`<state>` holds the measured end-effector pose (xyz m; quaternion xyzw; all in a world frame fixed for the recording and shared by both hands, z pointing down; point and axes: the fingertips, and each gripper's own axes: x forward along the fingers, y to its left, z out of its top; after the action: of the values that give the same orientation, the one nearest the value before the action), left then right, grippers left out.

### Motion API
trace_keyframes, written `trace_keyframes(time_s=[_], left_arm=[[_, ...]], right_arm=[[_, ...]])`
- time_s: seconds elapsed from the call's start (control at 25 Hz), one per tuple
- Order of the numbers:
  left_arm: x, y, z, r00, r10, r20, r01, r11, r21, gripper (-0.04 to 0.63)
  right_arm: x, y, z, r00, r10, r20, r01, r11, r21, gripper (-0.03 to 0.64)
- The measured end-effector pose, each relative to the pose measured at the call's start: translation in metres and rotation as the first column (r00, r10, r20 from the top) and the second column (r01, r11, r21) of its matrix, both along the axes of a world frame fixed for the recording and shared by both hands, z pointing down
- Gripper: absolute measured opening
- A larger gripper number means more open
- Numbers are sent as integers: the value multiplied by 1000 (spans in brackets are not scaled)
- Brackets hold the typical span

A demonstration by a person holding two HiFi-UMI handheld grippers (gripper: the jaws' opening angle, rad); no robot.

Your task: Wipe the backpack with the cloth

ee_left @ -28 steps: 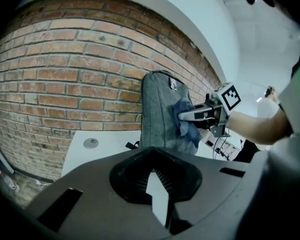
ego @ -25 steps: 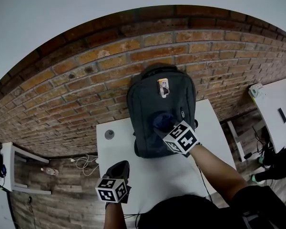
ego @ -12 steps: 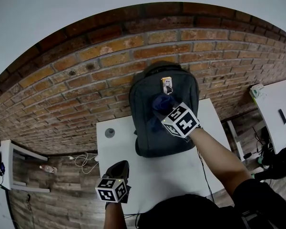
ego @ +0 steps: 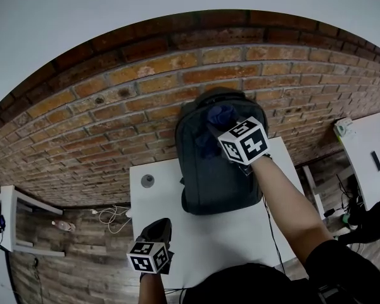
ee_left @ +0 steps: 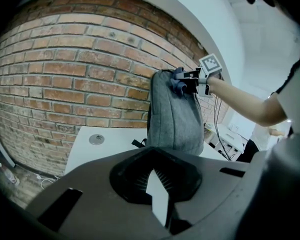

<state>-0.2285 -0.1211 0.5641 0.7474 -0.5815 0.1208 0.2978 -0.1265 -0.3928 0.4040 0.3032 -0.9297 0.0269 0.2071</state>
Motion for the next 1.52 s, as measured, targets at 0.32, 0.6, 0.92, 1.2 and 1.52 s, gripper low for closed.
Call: trace_keyframes(time_s=[0.32, 0.6, 0.92, 1.2, 1.52], left_arm=[[-4, 7, 8, 1000, -15, -10, 15, 1000, -9, -6], [-16, 17, 10, 999, -49, -9, 49, 999, -18, -6], [-22, 30, 22, 996, -89, -28, 88, 995, -37, -6], [-26, 33, 23, 994, -106, -31, 105, 994, -37, -6], [-25, 39, 22, 993, -112, -32, 111, 993, -34, -6]], right_arm=[[-10, -1, 1, 1000, -8, 6, 7, 1000, 11, 37], [-30, 2, 1, 1000, -26, 13, 26, 999, 25, 37], [-50, 11, -2, 997, -70, 33, 68, 996, 56, 37], [-67, 30, 11, 992, -128, -2, 128, 990, 58, 37], [-74, 50, 42, 986, -157, -60, 159, 987, 33, 37]])
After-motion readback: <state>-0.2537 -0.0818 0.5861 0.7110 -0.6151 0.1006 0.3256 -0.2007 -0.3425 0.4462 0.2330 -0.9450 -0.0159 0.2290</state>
